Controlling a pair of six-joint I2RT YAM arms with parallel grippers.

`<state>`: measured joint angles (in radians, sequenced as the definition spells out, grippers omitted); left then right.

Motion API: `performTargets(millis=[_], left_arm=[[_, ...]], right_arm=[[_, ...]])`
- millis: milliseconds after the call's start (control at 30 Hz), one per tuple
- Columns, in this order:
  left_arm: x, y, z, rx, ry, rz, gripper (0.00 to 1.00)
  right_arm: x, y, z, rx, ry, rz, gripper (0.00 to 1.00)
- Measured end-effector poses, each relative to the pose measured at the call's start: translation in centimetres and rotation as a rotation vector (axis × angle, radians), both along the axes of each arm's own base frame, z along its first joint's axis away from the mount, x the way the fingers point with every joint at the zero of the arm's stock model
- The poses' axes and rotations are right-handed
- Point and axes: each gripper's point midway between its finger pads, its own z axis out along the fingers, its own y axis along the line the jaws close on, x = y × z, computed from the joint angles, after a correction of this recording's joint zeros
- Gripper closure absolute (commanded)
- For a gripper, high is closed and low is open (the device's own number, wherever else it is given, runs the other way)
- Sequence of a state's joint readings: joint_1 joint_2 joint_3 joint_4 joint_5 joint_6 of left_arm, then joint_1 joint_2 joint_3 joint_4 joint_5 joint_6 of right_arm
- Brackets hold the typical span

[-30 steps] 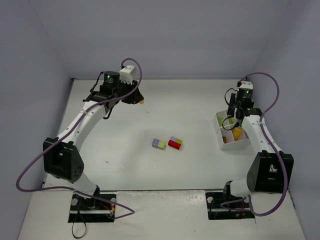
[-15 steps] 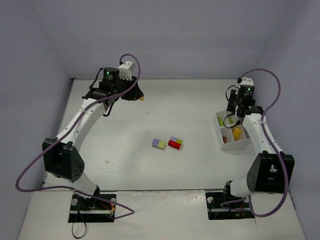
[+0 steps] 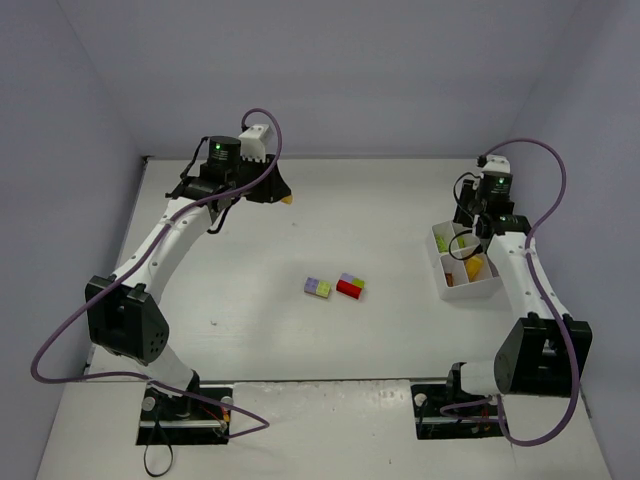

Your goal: Sort the legos into containers by color

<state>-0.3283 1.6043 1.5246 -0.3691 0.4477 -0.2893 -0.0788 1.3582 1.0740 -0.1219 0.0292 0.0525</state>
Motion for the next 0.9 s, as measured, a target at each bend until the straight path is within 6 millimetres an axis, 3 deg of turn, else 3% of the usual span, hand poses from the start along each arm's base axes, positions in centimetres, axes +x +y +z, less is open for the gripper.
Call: performTargets(millis=[900], left_arm=[[-0.8, -1.1, 0.2, -0.003, 0.000, -0.030, 0.98]], right_arm=[[-0.9, -0.2, -0.9, 0.011, 0.018, -0.037, 1.00]])
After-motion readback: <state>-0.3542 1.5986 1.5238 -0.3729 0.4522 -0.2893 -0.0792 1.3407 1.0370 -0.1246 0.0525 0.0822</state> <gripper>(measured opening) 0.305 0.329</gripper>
